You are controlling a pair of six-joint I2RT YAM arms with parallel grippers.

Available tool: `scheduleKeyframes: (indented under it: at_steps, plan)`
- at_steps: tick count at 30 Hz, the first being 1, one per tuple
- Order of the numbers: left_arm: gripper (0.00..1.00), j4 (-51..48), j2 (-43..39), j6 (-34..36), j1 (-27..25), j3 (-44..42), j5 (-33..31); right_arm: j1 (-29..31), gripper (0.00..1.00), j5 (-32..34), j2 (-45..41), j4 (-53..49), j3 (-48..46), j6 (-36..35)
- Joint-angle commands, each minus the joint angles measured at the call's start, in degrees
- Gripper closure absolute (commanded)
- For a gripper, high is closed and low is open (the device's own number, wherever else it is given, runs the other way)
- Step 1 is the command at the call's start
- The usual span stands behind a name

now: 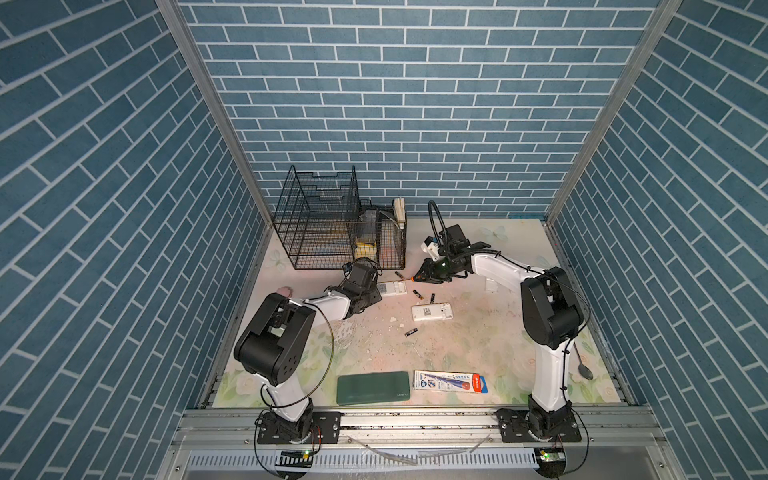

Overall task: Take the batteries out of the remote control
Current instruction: 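Flick the battery out of the compartment with the screwdriver tip, right gripper, then drop the screwdriver on the table with the right gripper while the left withdraws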

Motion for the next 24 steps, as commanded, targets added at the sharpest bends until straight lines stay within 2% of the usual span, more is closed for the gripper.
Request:
scheduleKeyframes:
  at_steps: [1, 7, 17, 24]
  plan:
    - [0.40, -10.57, 4.76, -1.01, 0.20, -4.58, 4.33, -0.24, 1.00, -0.09, 0.46, 2.06, 2.48, 1.88]
    - [0.39, -10.80, 1.68, -0.75, 0.20, -5.54, 4.37, -0.59, 1.00, 0.64, -4.06, 2.95, -1.13, 2.31]
    - [0.29, -15.70, -14.08, 4.58, 0.20, -7.21, -0.10, -7.67, 1.00, 1.38, -19.02, 17.85, -27.00, 10.09]
    - [0.26, -18.74, -24.23, 7.97, 0.22, -8.17, -2.33, -11.64, 1.00, 2.60, -18.30, 24.76, -34.60, 10.48]
